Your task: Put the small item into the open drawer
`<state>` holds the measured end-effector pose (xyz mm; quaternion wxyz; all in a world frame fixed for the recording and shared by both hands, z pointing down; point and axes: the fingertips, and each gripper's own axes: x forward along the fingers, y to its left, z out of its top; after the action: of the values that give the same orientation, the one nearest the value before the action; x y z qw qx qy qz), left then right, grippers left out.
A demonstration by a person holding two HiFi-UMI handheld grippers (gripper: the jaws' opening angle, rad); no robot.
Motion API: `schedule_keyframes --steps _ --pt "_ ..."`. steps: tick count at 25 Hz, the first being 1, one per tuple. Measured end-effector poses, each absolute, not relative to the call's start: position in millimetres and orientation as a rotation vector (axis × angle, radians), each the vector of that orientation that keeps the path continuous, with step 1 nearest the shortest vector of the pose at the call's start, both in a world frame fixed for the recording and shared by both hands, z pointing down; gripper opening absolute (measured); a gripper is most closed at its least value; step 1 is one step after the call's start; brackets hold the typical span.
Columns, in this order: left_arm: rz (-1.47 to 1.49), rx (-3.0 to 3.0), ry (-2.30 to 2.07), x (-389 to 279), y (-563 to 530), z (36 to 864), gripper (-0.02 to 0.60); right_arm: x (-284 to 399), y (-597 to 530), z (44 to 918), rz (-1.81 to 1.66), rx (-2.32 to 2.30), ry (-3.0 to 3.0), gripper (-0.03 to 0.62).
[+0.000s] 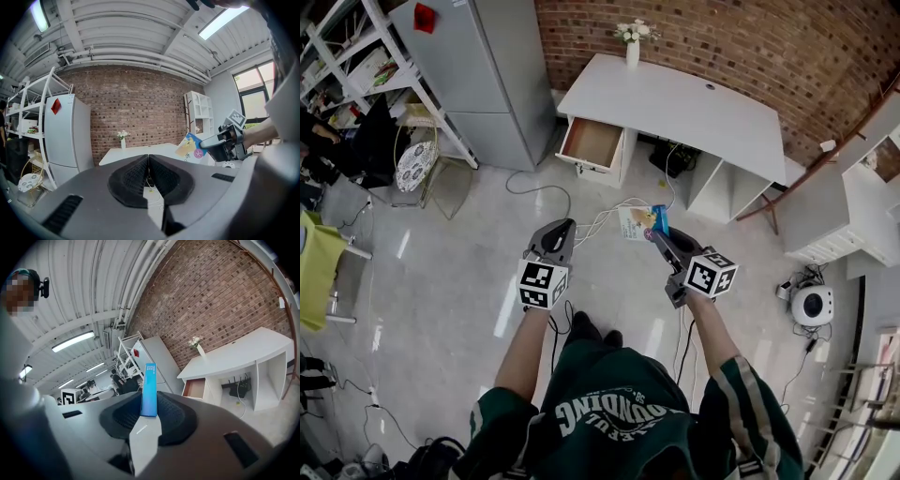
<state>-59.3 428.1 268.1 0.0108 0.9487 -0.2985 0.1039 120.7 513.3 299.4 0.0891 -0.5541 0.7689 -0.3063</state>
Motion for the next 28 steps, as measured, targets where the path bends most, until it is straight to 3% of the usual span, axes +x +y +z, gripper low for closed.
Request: schedule_keyframes --steps 17,28 --pt "0.31 2.947 -0.918 -45.4 386.2 278.4 0.015 128.1 473.4 308.1 -0.939 -1.644 2.29 0.109" --pt "0.32 2.927 -0.868 -16.0 286.0 290.1 0.015 145.3 376.7 314.0 -0.991 -1.658 2.287 0.109"
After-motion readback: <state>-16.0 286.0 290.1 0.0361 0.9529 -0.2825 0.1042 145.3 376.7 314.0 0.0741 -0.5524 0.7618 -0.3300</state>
